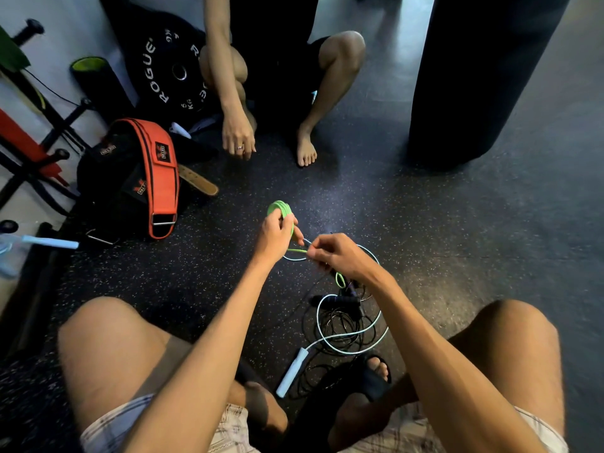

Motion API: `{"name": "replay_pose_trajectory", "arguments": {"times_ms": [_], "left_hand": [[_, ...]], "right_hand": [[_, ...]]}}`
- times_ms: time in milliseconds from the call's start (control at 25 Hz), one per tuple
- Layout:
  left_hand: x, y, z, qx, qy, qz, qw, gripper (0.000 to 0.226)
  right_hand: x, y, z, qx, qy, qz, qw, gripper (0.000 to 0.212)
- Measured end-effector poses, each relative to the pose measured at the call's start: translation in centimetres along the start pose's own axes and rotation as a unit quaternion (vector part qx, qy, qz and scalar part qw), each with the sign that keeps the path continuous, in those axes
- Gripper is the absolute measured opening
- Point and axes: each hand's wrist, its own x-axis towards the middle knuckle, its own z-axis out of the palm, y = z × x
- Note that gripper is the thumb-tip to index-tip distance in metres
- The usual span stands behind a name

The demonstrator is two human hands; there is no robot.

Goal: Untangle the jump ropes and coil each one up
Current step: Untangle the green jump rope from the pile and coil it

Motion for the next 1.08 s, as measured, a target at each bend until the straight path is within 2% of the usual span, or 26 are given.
{"name": "replay_pose_trajectory", "arguments": {"times_ms": [80,160,240,320,440,520,640,800,960,1080], "left_hand": [[0.1,-0.4,0.1,0.075,-0.071,-0.020,0.994,0.020],[-0.2,-0.4,0.2,0.087,-0.158,-0.035,0.983,0.026],[-0.9,0.1,0.2,-0.020,-0.239,-0.082,0.967,0.025],[-1.4,0.5,0.0,-0.128,-0.283,-0.122,0.943,0.024],[-1.6,1.0,-0.2,-0.151,-0.345,-0.125,0.918,0.030],[-1.6,1.2,-0.3,-0.145,-0.372,-0.131,0.908,0.039],[-1.7,2.0,-0.8,-0.188,-0.397,-0.135,0.888,0.042],[-1.5,2.6,-1.7,-0.335,-0.391,-0.166,0.841,0.042],[-0.8,2.9,-2.4,-0.507,-0.337,-0.153,0.779,0.036],[-0.4,3.1,-2.2,-0.569,-0.247,-0.128,0.774,0.034]], "right_hand": [[0.4,-0.3,-0.5,-0.042,0.023,-0.028,0.998,0.019],[1.0,-0.4,-1.0,-0.091,0.056,-0.055,0.993,0.022],[1.3,-0.5,-1.5,-0.111,0.082,-0.064,0.988,0.021],[1.4,-0.5,-1.5,-0.082,0.105,-0.057,0.990,0.016],[1.5,-0.4,-1.4,0.012,0.136,-0.037,0.990,0.022],[1.6,-0.4,-1.5,0.017,0.159,-0.030,0.987,0.029],[1.5,0.0,-2.1,-0.009,0.203,-0.027,0.979,0.032],[1.6,1.8,-2.2,0.010,0.247,0.004,0.969,0.038],[1.5,3.3,-1.5,0.047,0.228,0.046,0.971,0.041],[1.0,3.5,-0.8,0.079,0.194,0.058,0.976,0.031]]}}
